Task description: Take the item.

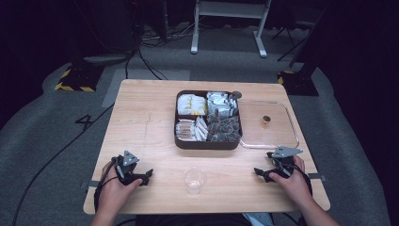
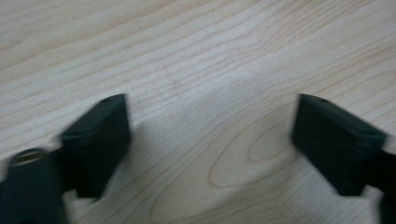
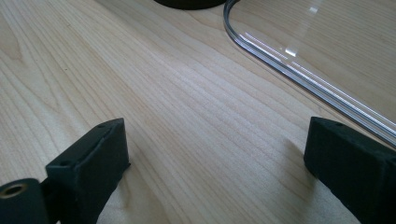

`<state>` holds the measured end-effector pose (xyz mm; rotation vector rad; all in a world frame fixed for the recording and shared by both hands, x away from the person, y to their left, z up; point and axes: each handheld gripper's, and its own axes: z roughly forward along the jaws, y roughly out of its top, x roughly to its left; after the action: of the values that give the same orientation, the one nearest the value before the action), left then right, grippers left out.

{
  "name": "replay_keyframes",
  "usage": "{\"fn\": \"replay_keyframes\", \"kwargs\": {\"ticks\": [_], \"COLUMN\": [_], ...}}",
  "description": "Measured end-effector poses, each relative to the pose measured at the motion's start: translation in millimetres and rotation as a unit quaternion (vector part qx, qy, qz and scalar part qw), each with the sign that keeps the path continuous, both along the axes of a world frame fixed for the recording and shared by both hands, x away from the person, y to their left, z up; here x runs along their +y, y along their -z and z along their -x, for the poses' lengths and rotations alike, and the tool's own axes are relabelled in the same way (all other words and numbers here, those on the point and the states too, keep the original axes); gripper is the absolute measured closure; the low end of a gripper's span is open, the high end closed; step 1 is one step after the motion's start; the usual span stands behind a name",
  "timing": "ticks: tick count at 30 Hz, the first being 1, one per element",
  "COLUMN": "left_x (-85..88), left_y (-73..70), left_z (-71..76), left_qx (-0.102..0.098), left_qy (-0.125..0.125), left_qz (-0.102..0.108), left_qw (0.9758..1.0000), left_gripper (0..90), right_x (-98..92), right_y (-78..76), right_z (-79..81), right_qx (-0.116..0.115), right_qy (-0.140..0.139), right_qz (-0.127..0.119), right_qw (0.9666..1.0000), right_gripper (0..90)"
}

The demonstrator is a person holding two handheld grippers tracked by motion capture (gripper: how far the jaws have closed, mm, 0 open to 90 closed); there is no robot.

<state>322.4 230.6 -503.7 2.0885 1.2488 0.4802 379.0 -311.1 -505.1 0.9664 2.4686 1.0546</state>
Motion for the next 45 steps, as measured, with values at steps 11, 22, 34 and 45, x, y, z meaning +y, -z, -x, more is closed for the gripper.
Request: {"fn": "replay_keyframes", "kwargs": {"ticks": [11, 22, 34, 45], "left_x": [-9.2, -28.6, -43.7, -73.4], "left_y": [-14.8, -45.8, -73.7, -107.8], "left_z": [6.7, -4.4, -27.1, -64.9], "left_qx": [0.009, -0.002, -0.023, -0.037], "left_qy": [0.016, 0.070, 0.092, 0.120], "left_qz": [0.014, 0.039, 0.053, 0.069], "left_qw": [0.9997, 0.9968, 0.9941, 0.9897], "left_gripper": [36.5, 36.0, 35.3, 35.9], "right_x": [-0.1, -1.0, -2.2, -2.2], "right_y": [0.1, -0.3, -0.5, -0.5], "right_z": [0.1, 0.1, -0.6, -0.6], "right_qx": [-0.001, -0.005, -0.006, -0.006], "right_qy": [-0.001, -0.011, -0.017, -0.017], "right_qz": [0.000, -0.004, -0.006, -0.006], "right_qw": [1.0000, 0.9999, 0.9998, 0.9998], "right_gripper": [6.5, 12.5, 13.9, 13.9]}}
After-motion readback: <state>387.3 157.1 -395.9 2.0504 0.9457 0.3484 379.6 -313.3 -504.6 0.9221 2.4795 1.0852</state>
